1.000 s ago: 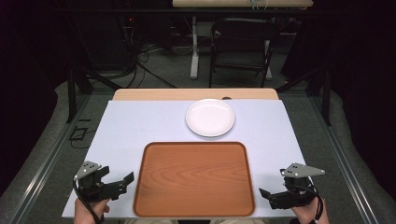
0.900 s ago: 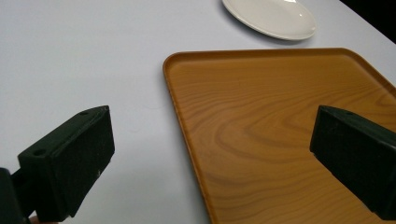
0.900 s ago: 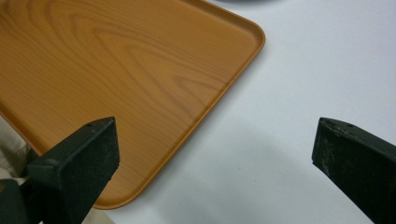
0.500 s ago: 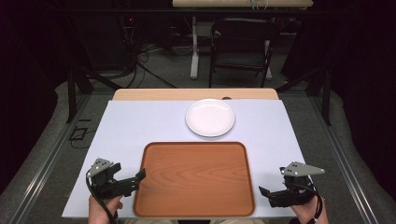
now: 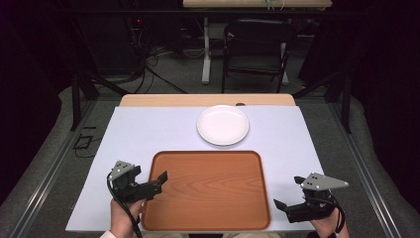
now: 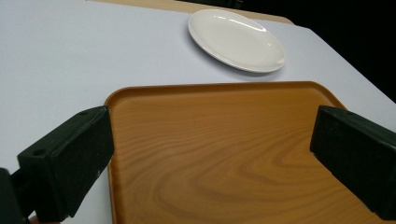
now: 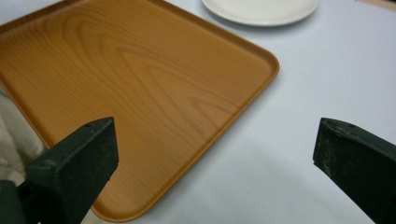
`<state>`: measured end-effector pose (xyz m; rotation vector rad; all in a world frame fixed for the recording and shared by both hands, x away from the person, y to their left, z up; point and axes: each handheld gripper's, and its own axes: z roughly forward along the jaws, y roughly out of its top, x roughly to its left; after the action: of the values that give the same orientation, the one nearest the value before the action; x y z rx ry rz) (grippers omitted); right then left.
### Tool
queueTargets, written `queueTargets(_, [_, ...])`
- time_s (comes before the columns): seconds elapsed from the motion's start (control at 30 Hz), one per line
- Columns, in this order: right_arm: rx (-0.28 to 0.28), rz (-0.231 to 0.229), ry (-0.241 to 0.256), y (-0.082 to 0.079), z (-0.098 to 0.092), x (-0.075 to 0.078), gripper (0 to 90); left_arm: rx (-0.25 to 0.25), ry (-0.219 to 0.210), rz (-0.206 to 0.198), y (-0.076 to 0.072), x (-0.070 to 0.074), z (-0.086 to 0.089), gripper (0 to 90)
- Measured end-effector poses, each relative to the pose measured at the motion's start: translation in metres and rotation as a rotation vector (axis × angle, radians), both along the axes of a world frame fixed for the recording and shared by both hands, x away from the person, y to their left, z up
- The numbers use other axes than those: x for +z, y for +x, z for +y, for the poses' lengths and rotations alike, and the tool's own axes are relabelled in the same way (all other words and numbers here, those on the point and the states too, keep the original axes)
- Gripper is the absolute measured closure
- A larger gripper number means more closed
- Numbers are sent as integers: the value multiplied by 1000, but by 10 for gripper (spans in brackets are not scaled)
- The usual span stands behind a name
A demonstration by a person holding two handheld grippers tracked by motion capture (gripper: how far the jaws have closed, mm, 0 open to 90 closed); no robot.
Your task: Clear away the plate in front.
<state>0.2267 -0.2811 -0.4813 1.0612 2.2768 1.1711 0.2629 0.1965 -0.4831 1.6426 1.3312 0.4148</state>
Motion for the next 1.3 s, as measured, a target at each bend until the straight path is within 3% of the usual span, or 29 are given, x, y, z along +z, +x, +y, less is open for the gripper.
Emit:
queueTargets(0.1, [25, -30, -6, 0, 1, 1, 0, -2, -9, -3, 4, -2, -3, 0])
queueTargets(0.23, [36, -34, -6, 1, 0, 0, 0, 6, -27, -1, 8, -2, -8, 0])
queueTargets(0.53, [79, -113, 38, -3, -3, 2, 0, 10, -79, 4, 25, -4, -28, 0])
queueTargets(0.8, [91, -165, 58, -5, -5, 3, 0, 47, -146, 11, 41, -6, -44, 0])
queueTargets(0.97, [83, -167, 68, -5, -5, 3, 0, 75, -186, 17, 52, -10, -54, 0])
queueTargets(1.2, [73, -153, 59, -4, -6, 2, 0, 99, -243, 72, 66, -19, -66, 0])
queueTargets(1.3, [71, -149, 58, -4, -6, 2, 0, 109, -265, 70, 70, -21, -71, 0])
